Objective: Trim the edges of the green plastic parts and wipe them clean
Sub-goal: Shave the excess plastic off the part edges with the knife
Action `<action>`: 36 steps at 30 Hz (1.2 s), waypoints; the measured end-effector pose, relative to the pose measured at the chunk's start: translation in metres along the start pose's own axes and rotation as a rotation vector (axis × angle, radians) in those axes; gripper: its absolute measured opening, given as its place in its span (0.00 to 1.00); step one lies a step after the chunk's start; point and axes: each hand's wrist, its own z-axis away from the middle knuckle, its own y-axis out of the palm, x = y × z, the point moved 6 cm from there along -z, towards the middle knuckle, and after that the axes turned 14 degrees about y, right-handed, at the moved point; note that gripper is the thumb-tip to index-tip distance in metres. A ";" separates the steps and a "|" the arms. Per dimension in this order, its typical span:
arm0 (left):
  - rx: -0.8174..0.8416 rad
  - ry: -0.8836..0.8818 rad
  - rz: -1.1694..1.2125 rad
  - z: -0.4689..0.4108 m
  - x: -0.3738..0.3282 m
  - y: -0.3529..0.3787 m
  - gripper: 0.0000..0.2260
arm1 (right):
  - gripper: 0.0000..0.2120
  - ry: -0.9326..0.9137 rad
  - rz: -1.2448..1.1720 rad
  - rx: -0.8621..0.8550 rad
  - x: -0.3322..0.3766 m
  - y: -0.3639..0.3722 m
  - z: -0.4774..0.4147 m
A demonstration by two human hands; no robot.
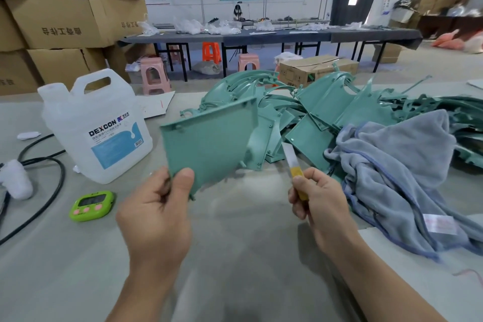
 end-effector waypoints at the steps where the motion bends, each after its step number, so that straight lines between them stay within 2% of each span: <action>1: -0.039 -0.009 0.077 -0.003 0.000 -0.001 0.12 | 0.22 -0.001 -0.004 0.004 0.000 0.000 0.001; 3: -0.111 -0.064 0.289 -0.008 0.001 0.000 0.05 | 0.23 -0.010 -0.005 0.015 0.002 0.001 0.001; 8: -0.169 -0.274 0.660 -0.003 0.007 0.012 0.14 | 0.22 -0.060 -0.033 0.058 0.005 0.003 0.004; 13: -0.255 -0.434 0.759 -0.003 0.016 0.000 0.17 | 0.22 -0.107 -0.020 0.106 0.008 0.010 0.009; 16: -0.304 -0.550 0.773 -0.004 0.026 -0.007 0.16 | 0.18 -0.124 0.003 0.106 0.008 0.012 0.012; 20: -0.423 -0.649 0.930 -0.006 0.035 -0.006 0.16 | 0.14 -0.137 0.023 0.096 0.008 0.013 0.013; 23: -0.438 -0.819 1.012 0.005 0.043 0.011 0.18 | 0.14 -0.150 0.040 0.090 0.007 0.012 0.013; 26: -0.409 -0.998 1.049 0.025 0.048 0.032 0.15 | 0.17 -0.158 0.100 0.090 0.006 0.015 0.013; 29: -0.316 -1.086 1.035 0.041 0.052 0.045 0.15 | 0.18 -0.179 0.190 0.043 0.004 0.018 0.014; 33: -0.076 -1.080 0.893 0.057 0.056 0.054 0.16 | 0.11 -0.219 0.414 -0.091 0.003 0.017 0.016; 36: 0.130 -0.995 0.783 0.066 0.052 0.064 0.16 | 0.07 -0.163 0.581 -0.113 -0.005 0.020 0.016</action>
